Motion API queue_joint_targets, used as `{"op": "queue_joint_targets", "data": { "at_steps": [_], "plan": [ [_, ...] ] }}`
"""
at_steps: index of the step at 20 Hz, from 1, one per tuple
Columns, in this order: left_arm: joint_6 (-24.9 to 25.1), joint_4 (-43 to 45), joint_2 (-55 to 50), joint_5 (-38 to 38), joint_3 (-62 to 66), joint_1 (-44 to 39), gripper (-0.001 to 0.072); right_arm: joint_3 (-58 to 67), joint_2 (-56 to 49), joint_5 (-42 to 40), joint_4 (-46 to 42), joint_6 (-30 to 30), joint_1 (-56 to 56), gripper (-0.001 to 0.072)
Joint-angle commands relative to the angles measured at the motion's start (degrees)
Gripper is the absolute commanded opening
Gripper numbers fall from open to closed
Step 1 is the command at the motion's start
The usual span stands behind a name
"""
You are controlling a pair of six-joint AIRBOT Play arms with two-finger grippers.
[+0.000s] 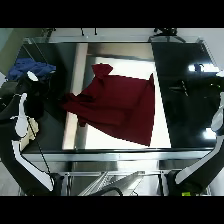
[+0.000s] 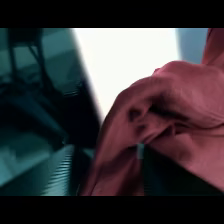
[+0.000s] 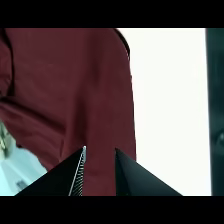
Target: Fold the shirts.
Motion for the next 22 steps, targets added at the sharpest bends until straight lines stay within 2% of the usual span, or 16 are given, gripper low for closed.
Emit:
{"op": "queue_joint_targets", "data": {
  "at_steps": [1, 2, 3, 4, 6, 9, 11, 16, 22],
  "plan": [
    [3.91, -2.23, -2.82, -7.54, 3.08, 0.04, 0.0406, -6.12, 4.24, 4.98, -6.78, 1.64, -0.66, 0.0224],
    [4.17, -2.78, -2.78, -10.01, 4.55, 0.09, 0.0262, -8.41, 6.19, 5.07, -8.79, 1.55, -0.81, 0.0224],
    [4.17, -2.75, -2.78, -12.35, 6.21, 0.09, 0.0039, -11.23, 8.57, 5.03, -10.58, 1.36, -0.96, 0.0224],
    [4.11, -2.80, -2.67, -14.32, 7.72, 0.17, 0.0011, -14.23, 10.97, 4.83, -12.24, 1.11, -0.96, 0.0224],
    [3.58, -3.39, -1.51, -14.91, 7.76, 0.20, 0.0011, -23.17, 17.57, 2.36, -15.61, 0.07, -0.94, 0.0224],
    [2.56, -7.15, 0.28, -17.07, 5.51, 0.90, 0.0010, -41.18, 28.70, -4.09, -15.58, -0.22, -0.81, 0.0234],
    [1.07, -9.38, 1.46, -18.86, 4.98, 1.86, 0.0010, -52.11, 34.12, -7.02, -15.43, -0.20, -0.17, 0.0436],
    [-3.74, -11.69, 4.35, -20.04, 4.96, 4.48, 0.0011, -71.71, 40.22, -16.35, -14.23, -0.28, 5.77, 0.0442],
    [-3.89, -11.67, 4.79, -20.68, 4.92, 4.85, 0.0011, -76.04, 38.47, -27.89, -7.85, -0.31, 17.73, 0.0438]
  ]
}}
